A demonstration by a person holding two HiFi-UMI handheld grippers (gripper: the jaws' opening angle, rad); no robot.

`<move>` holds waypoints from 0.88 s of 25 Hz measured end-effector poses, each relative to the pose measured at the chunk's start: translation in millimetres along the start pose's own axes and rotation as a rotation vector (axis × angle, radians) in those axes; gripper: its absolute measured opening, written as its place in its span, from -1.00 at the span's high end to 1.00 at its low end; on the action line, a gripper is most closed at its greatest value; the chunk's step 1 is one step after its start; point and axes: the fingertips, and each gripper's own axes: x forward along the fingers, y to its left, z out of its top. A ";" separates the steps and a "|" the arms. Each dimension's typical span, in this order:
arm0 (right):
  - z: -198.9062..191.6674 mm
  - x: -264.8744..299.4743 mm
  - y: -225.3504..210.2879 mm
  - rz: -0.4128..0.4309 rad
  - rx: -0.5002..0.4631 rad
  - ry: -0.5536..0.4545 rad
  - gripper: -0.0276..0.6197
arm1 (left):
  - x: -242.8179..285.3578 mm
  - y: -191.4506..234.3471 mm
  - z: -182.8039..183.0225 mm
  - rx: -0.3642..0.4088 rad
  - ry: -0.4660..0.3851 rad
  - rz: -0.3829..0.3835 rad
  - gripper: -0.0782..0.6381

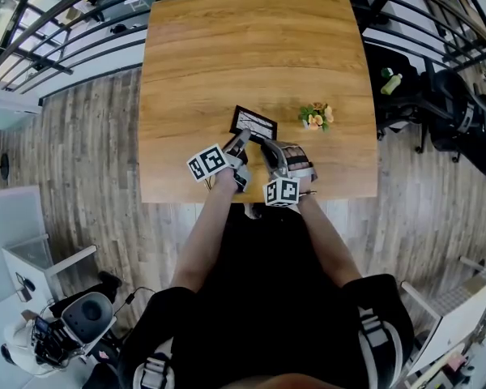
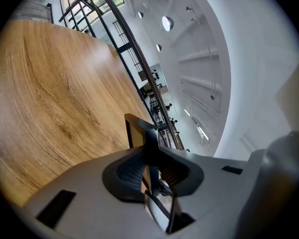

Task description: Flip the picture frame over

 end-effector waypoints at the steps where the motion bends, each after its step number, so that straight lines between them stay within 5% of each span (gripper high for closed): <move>1: -0.5 0.0 1.0 0.012 0.018 -0.004 0.61 | 0.2 -0.2 0.0 0.014 0.004 -0.003 0.52; 16: 1.5 -13.9 -26.9 0.299 0.504 -0.225 0.50 | -16.0 0.8 3.4 0.176 0.094 -0.047 0.52; 22: -12.7 -3.1 -41.6 0.365 0.889 -0.289 0.49 | -28.5 -4.1 -2.6 0.260 0.194 -0.106 0.52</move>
